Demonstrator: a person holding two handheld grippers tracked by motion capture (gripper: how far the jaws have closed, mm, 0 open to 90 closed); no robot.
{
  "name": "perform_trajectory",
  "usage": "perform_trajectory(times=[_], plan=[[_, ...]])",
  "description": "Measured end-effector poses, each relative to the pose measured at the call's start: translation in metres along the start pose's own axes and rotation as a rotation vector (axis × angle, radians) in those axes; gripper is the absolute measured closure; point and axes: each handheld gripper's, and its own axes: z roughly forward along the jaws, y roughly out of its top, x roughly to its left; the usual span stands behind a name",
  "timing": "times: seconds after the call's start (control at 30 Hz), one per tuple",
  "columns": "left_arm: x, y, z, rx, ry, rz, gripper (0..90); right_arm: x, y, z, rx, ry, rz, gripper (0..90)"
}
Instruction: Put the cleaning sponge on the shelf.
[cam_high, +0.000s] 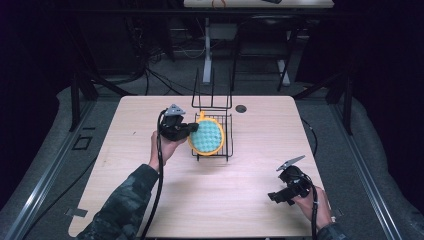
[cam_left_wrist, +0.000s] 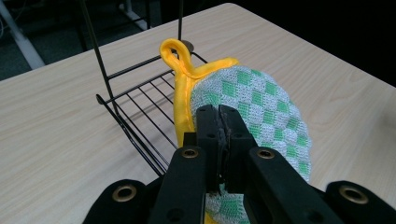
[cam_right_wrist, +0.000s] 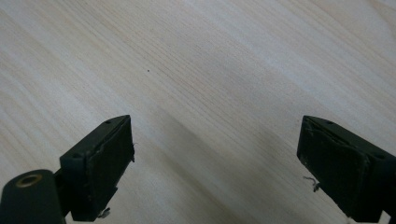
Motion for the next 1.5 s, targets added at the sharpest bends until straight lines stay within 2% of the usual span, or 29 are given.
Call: perform_trajectory(times=[0.13,0.37,0.57,0.73,0.87,1.0,1.37,1.5], plan=[[0.004,-0.001,0.008,-0.006,-0.002,-0.023,88.1,0.001,0.0,0.0,-0.004,0.002,0.0,10.2],[0.01,-0.002,0.018,0.0,0.001,-0.024,88.2,0.001,0.0,0.0,0.005,0.003,-0.005,10.1],[0.01,-0.004,0.028,0.019,-0.003,-0.02,88.2,0.0,0.0,0.001,0.006,0.002,-0.006,10.1],[0.012,-0.006,0.035,0.035,-0.01,-0.033,88.2,0.0,0.001,0.0,0.009,0.002,-0.013,10.1],[0.011,-0.006,0.039,0.04,0.001,-0.024,88.2,0.0,0.001,0.001,0.0,0.002,-0.011,10.1],[0.01,-0.006,0.043,0.054,0.011,-0.009,88.2,0.001,0.001,0.001,0.017,0.009,-0.009,10.0],[0.012,-0.005,0.053,0.065,0.026,-0.015,88.2,0.0,0.001,0.001,0.014,0.017,-0.012,9.8],[0.012,-0.006,0.059,0.087,0.03,-0.021,88.1,0.0,0.001,0.002,0.01,0.016,-0.016,9.8]])
